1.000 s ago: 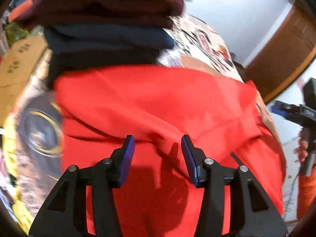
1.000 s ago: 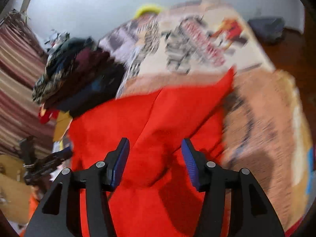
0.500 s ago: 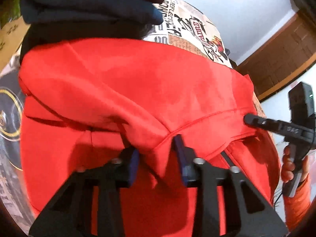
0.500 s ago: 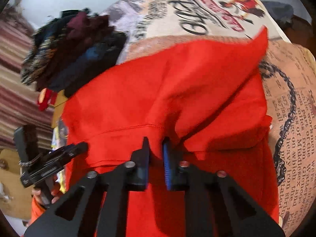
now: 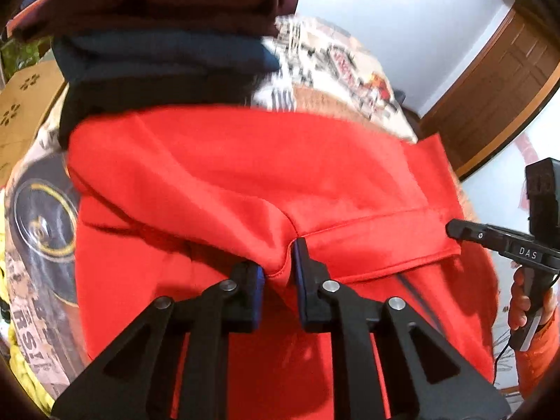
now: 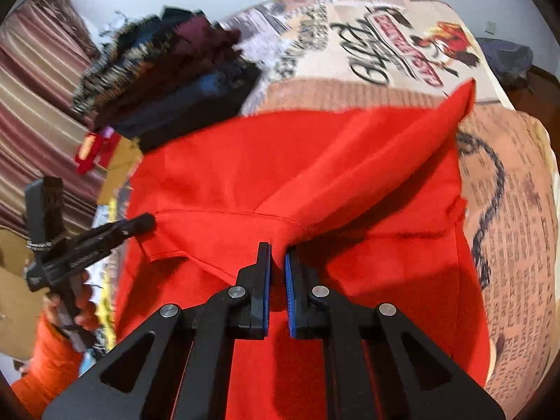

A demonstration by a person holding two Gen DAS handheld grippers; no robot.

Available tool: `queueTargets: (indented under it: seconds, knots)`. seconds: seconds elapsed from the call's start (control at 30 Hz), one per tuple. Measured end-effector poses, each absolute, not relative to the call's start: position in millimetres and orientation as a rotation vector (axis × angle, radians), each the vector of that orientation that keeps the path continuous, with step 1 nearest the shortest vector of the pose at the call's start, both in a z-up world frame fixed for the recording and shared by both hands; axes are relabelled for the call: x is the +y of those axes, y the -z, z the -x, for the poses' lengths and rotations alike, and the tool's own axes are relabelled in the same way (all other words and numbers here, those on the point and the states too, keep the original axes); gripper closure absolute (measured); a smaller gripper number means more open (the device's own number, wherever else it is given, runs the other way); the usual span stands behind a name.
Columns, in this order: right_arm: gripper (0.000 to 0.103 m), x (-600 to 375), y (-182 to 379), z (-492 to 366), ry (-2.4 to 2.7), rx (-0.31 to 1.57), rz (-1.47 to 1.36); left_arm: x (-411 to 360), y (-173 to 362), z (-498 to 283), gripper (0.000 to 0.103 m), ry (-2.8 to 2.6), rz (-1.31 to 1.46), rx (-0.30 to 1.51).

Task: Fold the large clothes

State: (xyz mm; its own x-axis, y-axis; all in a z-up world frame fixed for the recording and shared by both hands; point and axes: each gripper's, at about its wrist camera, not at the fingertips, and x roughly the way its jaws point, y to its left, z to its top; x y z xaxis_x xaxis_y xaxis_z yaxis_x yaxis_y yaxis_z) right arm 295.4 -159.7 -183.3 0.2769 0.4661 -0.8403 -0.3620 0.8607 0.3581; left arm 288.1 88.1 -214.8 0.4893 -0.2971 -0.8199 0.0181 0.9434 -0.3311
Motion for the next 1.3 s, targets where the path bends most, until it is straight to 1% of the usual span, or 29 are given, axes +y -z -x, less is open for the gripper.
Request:
queueTargets:
  seconds: [0.1, 0.27, 0.37, 0.47, 0.5, 0.53, 0.57, 0.6, 0.63, 0.67, 0.7, 0.73, 0.8, 0.87, 1.03, 1.3]
  knots:
    - [0.094, -160, 188, -287, -0.537, 1.155, -0.049, 82, 229, -283, 0.086, 0.158, 0.230, 1.075]
    - [0.094, -161, 174, -268, -0.514, 1.071, 0.074, 79, 236, -269, 0.066, 0.076, 0.113, 1.091]
    - [0.093, -164, 166, -257, -0.507, 1.045, 0.135, 89, 234, -258, 0.065, 0.044, 0.111, 1.089]
    - [0.089, -168, 157, -246, -0.495, 1.025, 0.175, 102, 224, -243, 0.065, 0.018, 0.111, 1.075]
    - [0.084, -171, 153, -243, -0.491, 1.017, 0.182, 106, 219, -237, 0.065, 0.011, 0.111, 1.064]
    - [0.076, -173, 151, -240, -0.487, 1.008, 0.184, 111, 214, -231, 0.065, 0.006, 0.110, 1.055]
    - [0.070, -175, 147, -236, -0.480, 0.995, 0.186, 116, 208, -225, 0.064, -0.001, 0.109, 1.044]
    - [0.055, -178, 142, -232, -0.470, 0.981, 0.190, 120, 202, -219, 0.062, -0.010, 0.110, 1.033]
    - [0.040, -180, 140, -230, -0.459, 0.971, 0.194, 124, 197, -214, 0.052, -0.016, 0.110, 1.026]
    - [0.034, -182, 136, -227, -0.444, 0.959, 0.198, 129, 190, -209, 0.040, -0.021, 0.104, 1.020]
    - [0.028, -185, 133, -225, -0.431, 0.949, 0.203, 133, 185, -204, 0.035, -0.023, 0.097, 1.013]
    - [0.028, -187, 131, -224, -0.423, 0.946, 0.207, 139, 179, -197, 0.030, -0.027, 0.085, 1.003]
    - [0.028, -194, 126, -221, -0.407, 0.948, 0.207, 148, 172, -190, 0.029, -0.038, 0.072, 1.003]
    - [0.028, -203, 123, -216, -0.394, 0.944, 0.194, 160, 168, -180, 0.023, -0.051, 0.094, 1.016]
    - [0.028, -226, 126, -200, -0.353, 0.970, 0.185, 189, 175, -153, 0.022, -0.051, 0.215, 1.049]
    - [0.028, -260, 154, -185, -0.293, 1.069, 0.120, 208, 230, -124, 0.022, 0.058, 0.443, 1.159]
